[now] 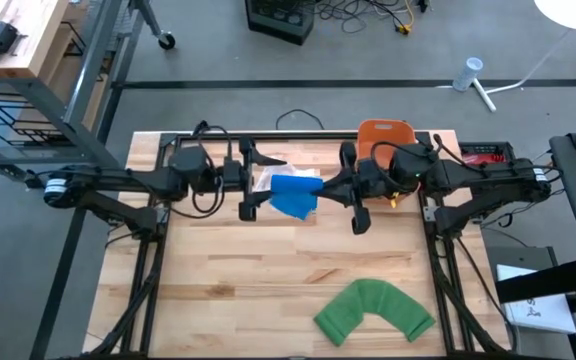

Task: Roll bandage
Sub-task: Roll the blue bandage

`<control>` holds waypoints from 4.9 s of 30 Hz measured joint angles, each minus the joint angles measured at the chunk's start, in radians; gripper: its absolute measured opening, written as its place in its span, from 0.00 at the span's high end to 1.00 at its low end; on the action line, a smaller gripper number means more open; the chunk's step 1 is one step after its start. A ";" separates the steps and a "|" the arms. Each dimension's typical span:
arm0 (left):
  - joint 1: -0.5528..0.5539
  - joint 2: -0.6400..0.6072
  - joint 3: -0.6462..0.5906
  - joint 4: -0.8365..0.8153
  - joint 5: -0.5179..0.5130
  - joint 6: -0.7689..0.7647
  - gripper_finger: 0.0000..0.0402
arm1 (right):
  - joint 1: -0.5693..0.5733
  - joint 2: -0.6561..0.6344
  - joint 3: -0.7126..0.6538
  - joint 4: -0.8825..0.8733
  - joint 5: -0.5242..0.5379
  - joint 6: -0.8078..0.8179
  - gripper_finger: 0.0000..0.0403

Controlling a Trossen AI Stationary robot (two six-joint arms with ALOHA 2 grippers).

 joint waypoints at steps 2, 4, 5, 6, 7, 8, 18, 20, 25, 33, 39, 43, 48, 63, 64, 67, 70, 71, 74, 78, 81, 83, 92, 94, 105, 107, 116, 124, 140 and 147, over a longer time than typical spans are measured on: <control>-0.003 0.008 0.009 -0.021 0.003 0.000 0.32 | 0.000 0.000 0.000 -0.004 0.023 -0.011 1.00; -0.003 0.008 0.014 -0.065 0.003 0.000 0.32 | -0.001 0.000 0.002 -0.021 0.053 -0.025 1.00; -0.003 0.006 0.016 -0.093 0.003 0.000 0.32 | -0.001 0.000 0.006 -0.033 0.063 -0.036 1.00; -0.003 0.004 0.017 -0.116 0.003 0.000 0.32 | -0.001 0.000 0.011 -0.043 0.065 -0.040 1.00; -0.003 0.001 0.019 -0.136 0.003 -0.001 0.33 | -0.001 0.000 0.017 -0.054 0.066 -0.043 1.00; -0.003 -0.002 0.020 -0.148 0.004 -0.007 0.33 | -0.001 0.000 0.022 -0.060 0.066 -0.044 1.00; -0.002 0.020 0.023 -0.138 0.004 -0.120 0.32 | -0.001 0.000 0.040 -0.087 0.057 -0.146 1.00; -0.002 0.038 0.023 -0.112 0.004 -0.124 0.32 | -0.001 0.000 0.040 -0.087 0.056 -0.157 1.00; -0.002 0.092 0.023 -0.106 -0.005 -0.131 0.39 | 0.000 0.000 0.040 -0.077 0.056 -0.166 1.00; -0.002 0.116 0.023 -0.139 -0.015 -0.139 0.78 | 0.000 0.000 0.040 -0.071 0.056 -0.173 1.00; -0.002 0.108 0.022 -0.218 -0.015 -0.146 0.97 | 0.000 -0.019 0.040 -0.070 0.056 -0.193 1.00; -0.002 0.125 0.022 -0.237 -0.015 -0.156 0.99 | 0.000 -0.032 0.041 -0.064 0.056 -0.216 1.00; -0.003 0.159 0.021 -0.242 -0.015 -0.177 1.00 | 0.000 -0.046 0.041 -0.038 0.057 -0.220 1.00; -0.036 0.191 0.020 -0.241 -0.014 -0.245 1.00 | -0.001 -0.106 0.040 -0.124 0.281 -0.429 1.00; -0.045 0.190 0.020 -0.241 -0.014 -0.252 1.00 | -0.001 -0.104 0.040 -0.137 0.302 -0.456 1.00; -0.072 0.190 0.019 -0.249 -0.012 -0.272 1.00 | -0.005 -0.096 0.040 -0.175 0.357 -0.524 1.00; -0.104 0.188 0.019 -0.252 0.009 -0.290 1.00 | -0.005 -0.094 0.038 -0.204 0.393 -0.568 1.00; -0.115 0.185 0.019 -0.252 0.016 -0.293 1.00 | -0.005 -0.092 0.036 -0.203 0.397 -0.580 1.00; -0.145 0.167 0.019 -0.257 0.025 -0.303 1.00 | -0.004 -0.092 0.028 -0.224 0.396 -0.617 1.00; -0.173 0.133 0.019 -0.264 0.025 -0.314 1.00 | -0.005 -0.093 0.019 -0.247 0.401 -0.654 1.00; -0.184 0.111 0.019 -0.262 0.025 -0.339 1.00 | -0.005 -0.092 0.001 -0.251 0.414 -0.679 1.00; -0.187 0.102 0.019 -0.261 0.025 -0.353 1.00 | -0.005 -0.092 -0.012 -0.249 0.423 -0.699 1.00; -0.188 0.076 0.019 -0.224 0.025 -0.452 1.00 | -0.018 -0.051 -0.048 -0.256 0.426 -0.727 1.00; -0.188 0.062 0.019 -0.204 0.025 -0.474 1.00 | -0.018 -0.037 -0.059 -0.258 0.426 -0.733 1.00; -0.185 -0.023 0.023 -0.119 -0.112 -0.536 1.00 | -0.018 -0.017 -0.118 -0.256 0.417 -0.674 1.00; -0.182 -0.032 0.023 -0.121 -0.174 -0.536 1.00 | -0.018 -0.017 -0.131 -0.256 0.406 -0.671 1.00; -0.132 -0.059 0.023 -0.107 -0.180 -0.563 1.00 | -0.018 0.009 -0.161 -0.254 0.326 -0.615 1.00; -0.117 -0.041 0.089 -0.188 -0.076 -0.591 1.00 | -0.018 0.033 -0.161 -0.257 0.258 -0.573 1.00; -0.090 0.008 0.309 -0.529 -0.263 -0.510 1.00 | 0.005 0.051 -0.160 -0.258 0.032 -0.491 1.00; -0.039 0.012 0.309 -0.557 -0.264 -0.515 1.00 | 0.033 0.051 -0.160 -0.242 -0.052 -0.466 1.00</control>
